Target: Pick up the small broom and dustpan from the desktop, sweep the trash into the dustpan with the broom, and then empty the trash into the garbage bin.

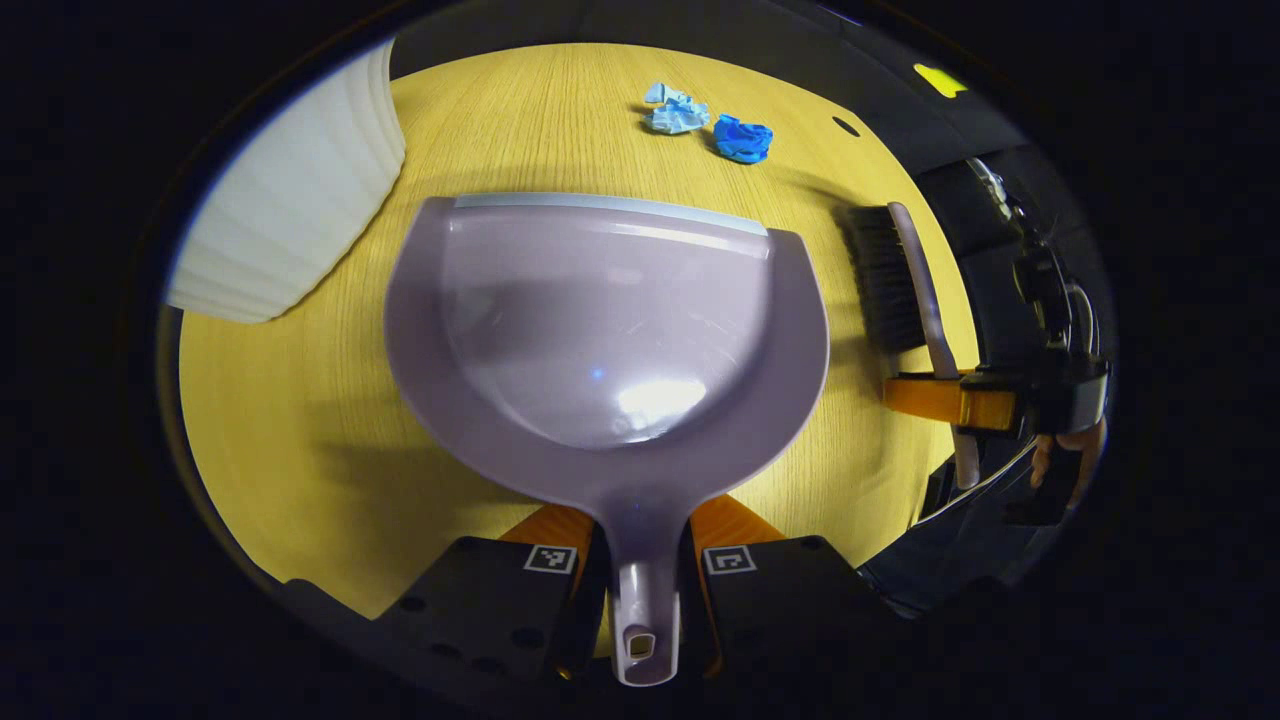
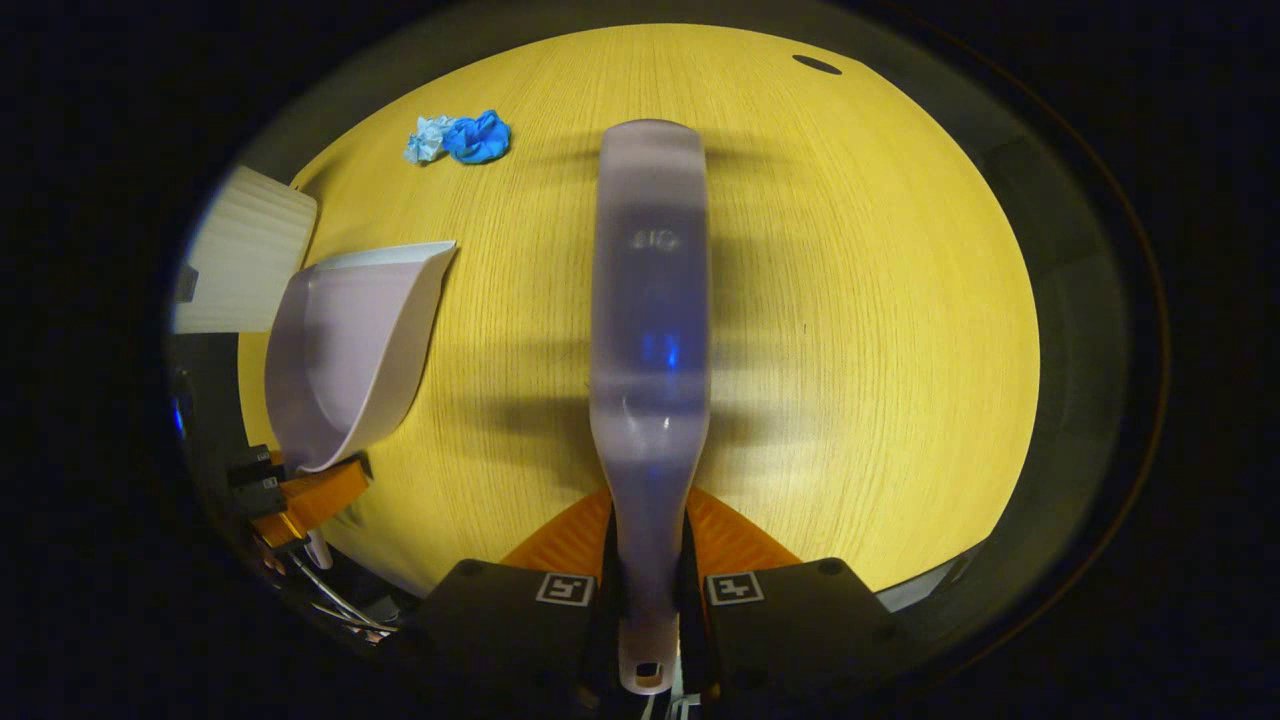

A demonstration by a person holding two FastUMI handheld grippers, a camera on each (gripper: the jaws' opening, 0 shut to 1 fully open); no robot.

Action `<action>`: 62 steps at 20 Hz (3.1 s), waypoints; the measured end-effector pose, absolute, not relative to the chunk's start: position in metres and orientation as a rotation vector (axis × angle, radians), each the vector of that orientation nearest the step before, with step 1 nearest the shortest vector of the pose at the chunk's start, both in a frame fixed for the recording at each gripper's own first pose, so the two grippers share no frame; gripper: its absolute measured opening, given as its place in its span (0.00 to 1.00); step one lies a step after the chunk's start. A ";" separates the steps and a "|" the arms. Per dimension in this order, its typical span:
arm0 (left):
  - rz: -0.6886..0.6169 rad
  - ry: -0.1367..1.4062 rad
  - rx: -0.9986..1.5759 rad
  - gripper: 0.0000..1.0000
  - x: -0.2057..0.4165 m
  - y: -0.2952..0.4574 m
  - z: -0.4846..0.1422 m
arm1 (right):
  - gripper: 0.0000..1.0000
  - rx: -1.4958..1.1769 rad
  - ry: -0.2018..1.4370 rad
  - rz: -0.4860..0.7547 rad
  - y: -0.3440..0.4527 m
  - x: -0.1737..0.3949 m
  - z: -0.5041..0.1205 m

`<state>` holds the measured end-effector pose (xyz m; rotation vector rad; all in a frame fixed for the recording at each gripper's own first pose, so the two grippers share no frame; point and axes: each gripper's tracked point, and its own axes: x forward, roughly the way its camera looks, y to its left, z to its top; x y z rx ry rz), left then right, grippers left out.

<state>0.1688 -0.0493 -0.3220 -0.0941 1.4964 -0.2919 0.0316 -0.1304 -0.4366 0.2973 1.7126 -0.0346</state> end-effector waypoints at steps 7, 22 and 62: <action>-0.363 1.487 0.116 0.30 0.168 -0.007 -0.317 | 0.27 0.152 1.654 0.043 -0.149 0.104 -0.420; -0.552 1.586 0.278 0.30 0.216 0.026 -0.311 | 0.26 -0.287 1.524 0.198 -0.176 0.279 -0.459; -0.672 1.267 0.069 0.30 0.236 0.024 -0.326 | 0.26 -0.195 1.404 0.607 -0.176 0.253 -0.547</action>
